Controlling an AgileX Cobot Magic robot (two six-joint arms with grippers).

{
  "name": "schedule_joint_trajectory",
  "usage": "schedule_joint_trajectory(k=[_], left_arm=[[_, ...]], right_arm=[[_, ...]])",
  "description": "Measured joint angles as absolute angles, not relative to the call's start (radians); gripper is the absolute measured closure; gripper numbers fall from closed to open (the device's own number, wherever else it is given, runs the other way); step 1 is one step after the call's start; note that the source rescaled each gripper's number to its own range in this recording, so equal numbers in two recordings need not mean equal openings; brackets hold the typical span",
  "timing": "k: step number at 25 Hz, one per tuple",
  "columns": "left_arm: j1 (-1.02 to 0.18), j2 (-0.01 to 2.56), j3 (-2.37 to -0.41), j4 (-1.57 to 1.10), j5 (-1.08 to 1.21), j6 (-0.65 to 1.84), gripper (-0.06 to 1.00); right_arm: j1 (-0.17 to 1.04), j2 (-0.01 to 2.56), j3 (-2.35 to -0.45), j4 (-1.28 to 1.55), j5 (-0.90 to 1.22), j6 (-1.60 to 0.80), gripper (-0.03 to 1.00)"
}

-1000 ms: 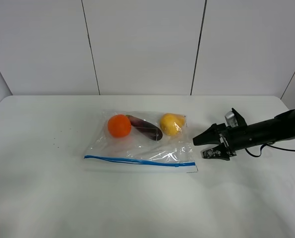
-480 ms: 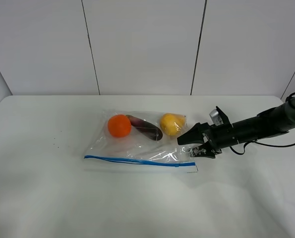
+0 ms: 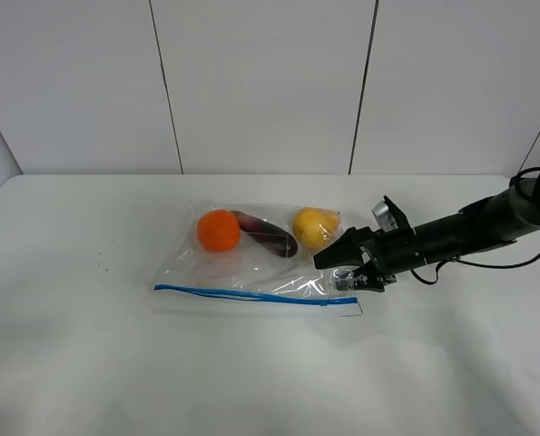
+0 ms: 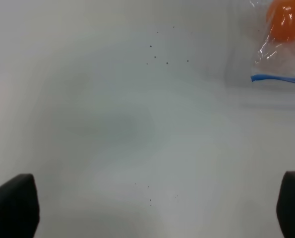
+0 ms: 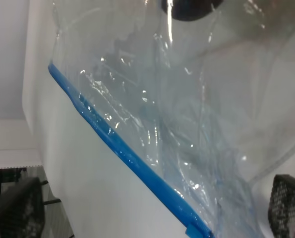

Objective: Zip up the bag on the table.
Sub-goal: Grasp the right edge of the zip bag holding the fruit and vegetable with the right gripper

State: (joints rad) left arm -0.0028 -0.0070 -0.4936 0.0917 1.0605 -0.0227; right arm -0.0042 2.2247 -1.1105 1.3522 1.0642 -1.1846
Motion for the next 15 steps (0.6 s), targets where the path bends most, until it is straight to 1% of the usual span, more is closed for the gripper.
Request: schedule_joint_trajectory(k=[7, 15], left_arm=[[-0.003, -0.007, -0.494, 0.092, 1.061, -0.023, -0.06], [-0.003, -0.007, -0.494, 0.092, 1.061, -0.023, -0.06]], right_arm=[[-0.004, 2.225, -1.111, 1.335, 1.065, -1.156, 0.02], [0.005, 2.225, -1.111, 1.333, 1.066, -1.152, 0.02]])
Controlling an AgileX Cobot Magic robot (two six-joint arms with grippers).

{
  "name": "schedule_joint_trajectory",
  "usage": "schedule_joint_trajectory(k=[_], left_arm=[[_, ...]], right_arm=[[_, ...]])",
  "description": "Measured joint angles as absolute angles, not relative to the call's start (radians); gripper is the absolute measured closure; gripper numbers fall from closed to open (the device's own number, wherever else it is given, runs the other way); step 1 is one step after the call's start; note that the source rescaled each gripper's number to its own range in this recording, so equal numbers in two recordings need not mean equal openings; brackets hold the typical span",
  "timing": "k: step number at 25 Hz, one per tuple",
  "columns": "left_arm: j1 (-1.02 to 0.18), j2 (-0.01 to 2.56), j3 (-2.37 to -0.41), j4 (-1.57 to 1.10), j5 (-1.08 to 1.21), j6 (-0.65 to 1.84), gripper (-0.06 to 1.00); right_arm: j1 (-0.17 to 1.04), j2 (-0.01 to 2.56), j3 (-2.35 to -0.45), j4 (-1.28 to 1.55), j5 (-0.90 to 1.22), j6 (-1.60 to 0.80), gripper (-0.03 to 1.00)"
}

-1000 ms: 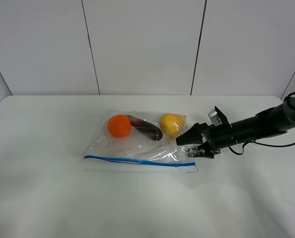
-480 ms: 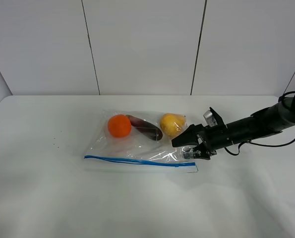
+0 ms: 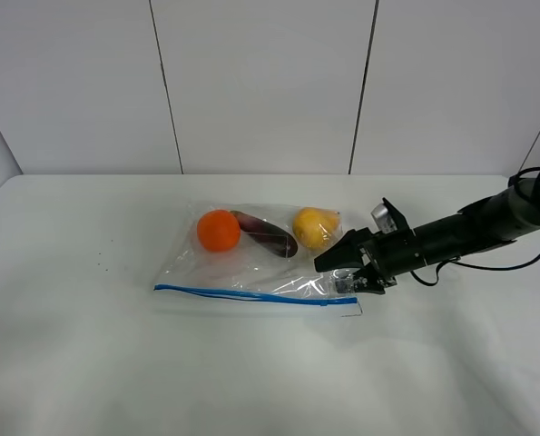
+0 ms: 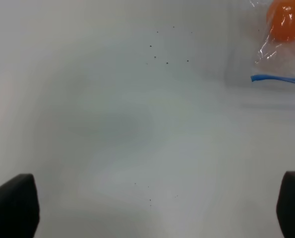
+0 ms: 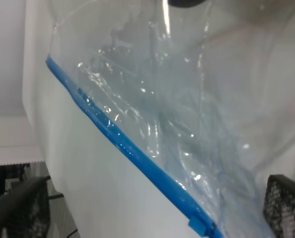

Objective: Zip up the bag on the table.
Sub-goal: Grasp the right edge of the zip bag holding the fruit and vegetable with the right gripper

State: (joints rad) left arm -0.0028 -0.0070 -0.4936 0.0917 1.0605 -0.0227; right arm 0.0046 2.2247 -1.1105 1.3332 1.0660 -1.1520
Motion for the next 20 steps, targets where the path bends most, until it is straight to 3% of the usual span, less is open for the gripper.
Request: schedule_joint_trajectory(k=[4, 11, 16, 20], left_arm=[[-0.003, -0.007, -0.494, 0.092, 1.061, -0.023, -0.06], [-0.003, -0.007, -0.494, 0.092, 1.061, -0.023, -0.06], [-0.003, -0.007, -0.494, 0.092, 1.061, -0.023, -0.06], [-0.003, -0.007, -0.494, 0.092, 1.061, -0.023, -0.06]], right_arm=[[0.018, 2.225, -1.111, 1.333, 1.066, -1.150, 0.03], [0.019, 2.225, -1.111, 1.333, 1.065, -1.147, 0.27], [0.019, 2.225, -1.111, 1.333, 1.064, -1.145, 0.34], [0.019, 2.225, -1.111, 1.333, 1.060, -1.143, 0.50]])
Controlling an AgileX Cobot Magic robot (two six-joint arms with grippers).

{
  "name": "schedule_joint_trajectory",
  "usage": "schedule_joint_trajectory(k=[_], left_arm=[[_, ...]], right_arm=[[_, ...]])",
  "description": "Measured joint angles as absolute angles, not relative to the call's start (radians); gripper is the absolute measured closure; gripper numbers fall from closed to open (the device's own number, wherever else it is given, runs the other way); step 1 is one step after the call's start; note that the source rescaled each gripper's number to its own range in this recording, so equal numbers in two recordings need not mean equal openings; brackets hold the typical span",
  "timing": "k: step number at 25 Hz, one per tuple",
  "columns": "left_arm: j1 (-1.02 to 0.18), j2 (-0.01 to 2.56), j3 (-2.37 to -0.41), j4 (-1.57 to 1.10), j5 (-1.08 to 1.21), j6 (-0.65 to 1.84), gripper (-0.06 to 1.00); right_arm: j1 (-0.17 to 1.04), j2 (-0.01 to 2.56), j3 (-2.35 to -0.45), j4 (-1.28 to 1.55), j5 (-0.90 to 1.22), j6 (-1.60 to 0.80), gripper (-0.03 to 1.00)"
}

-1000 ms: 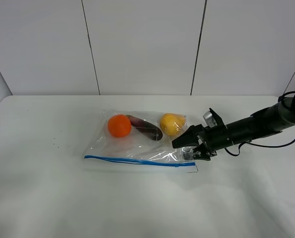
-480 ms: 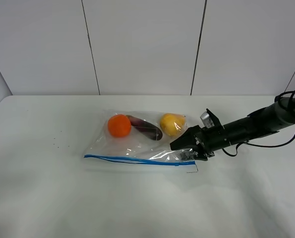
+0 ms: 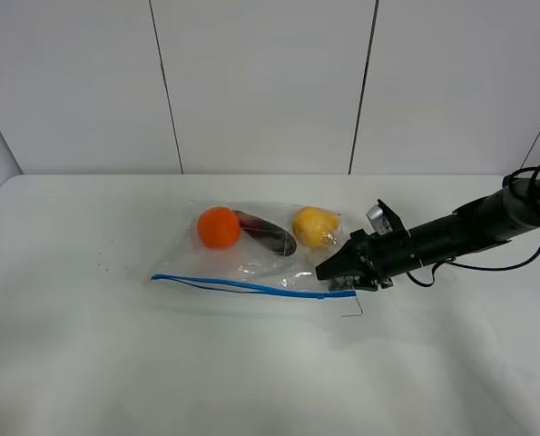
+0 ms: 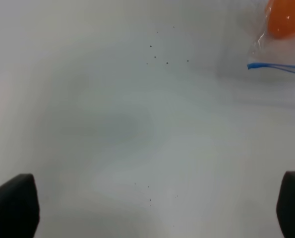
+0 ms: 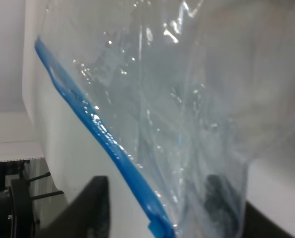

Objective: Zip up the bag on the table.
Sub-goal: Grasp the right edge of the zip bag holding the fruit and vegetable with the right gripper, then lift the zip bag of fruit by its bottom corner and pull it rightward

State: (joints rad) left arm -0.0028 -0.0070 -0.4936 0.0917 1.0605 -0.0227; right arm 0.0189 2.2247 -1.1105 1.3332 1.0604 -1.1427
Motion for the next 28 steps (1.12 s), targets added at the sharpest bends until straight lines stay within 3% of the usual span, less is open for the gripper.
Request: schedule_joint_trajectory(k=[5, 10, 28], left_arm=[[-0.003, -0.007, -0.494, 0.092, 1.061, -0.023, -0.06], [-0.003, -0.007, -0.494, 0.092, 1.061, -0.023, -0.06], [-0.003, -0.007, -0.494, 0.092, 1.061, -0.023, -0.06]], right_arm=[[0.019, 2.225, -1.111, 1.333, 1.039, -1.143, 0.76], [0.019, 2.225, -1.111, 1.333, 1.030, -1.148, 0.96], [0.019, 2.225, -1.111, 1.340, 1.046, -1.190, 0.97]])
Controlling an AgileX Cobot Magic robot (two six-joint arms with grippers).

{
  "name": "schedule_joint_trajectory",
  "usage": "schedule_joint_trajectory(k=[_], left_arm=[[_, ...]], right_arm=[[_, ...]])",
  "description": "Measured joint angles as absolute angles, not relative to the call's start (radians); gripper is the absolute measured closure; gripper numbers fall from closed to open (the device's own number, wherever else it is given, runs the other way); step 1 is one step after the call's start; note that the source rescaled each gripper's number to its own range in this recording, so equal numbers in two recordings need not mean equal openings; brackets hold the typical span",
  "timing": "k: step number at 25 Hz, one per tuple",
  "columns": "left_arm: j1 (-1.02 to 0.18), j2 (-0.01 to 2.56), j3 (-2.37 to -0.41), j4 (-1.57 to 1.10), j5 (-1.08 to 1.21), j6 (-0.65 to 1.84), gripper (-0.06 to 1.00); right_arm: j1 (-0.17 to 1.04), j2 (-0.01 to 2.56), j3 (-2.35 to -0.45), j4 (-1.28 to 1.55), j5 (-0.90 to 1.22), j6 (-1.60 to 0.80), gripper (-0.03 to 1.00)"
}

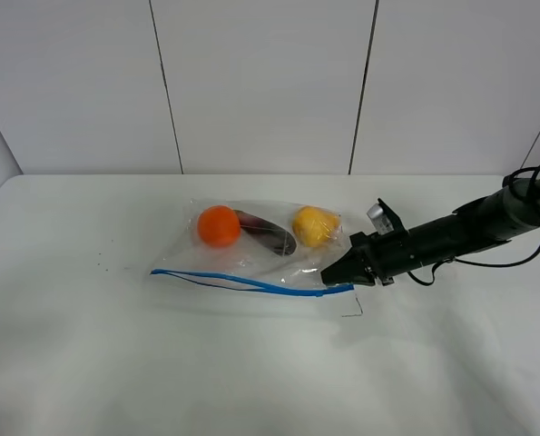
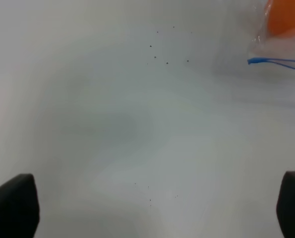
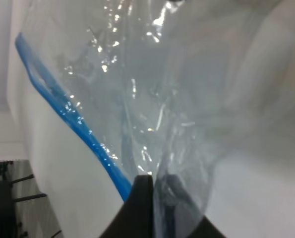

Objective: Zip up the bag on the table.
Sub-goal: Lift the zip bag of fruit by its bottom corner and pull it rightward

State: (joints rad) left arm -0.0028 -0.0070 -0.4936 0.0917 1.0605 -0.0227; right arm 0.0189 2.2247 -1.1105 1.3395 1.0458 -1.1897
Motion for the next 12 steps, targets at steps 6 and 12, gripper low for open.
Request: schedule_joint_trajectory(k=[6, 12], left_arm=[[-0.003, -0.007, -0.494, 0.092, 1.061, -0.023, -0.06], [-0.003, -0.007, -0.494, 0.092, 1.061, -0.023, -0.06]], right_arm=[[0.019, 2.225, -1.111, 1.346, 1.124, -1.184, 0.97], [0.019, 2.158, -1.111, 1.345, 1.147, -1.166, 0.97]])
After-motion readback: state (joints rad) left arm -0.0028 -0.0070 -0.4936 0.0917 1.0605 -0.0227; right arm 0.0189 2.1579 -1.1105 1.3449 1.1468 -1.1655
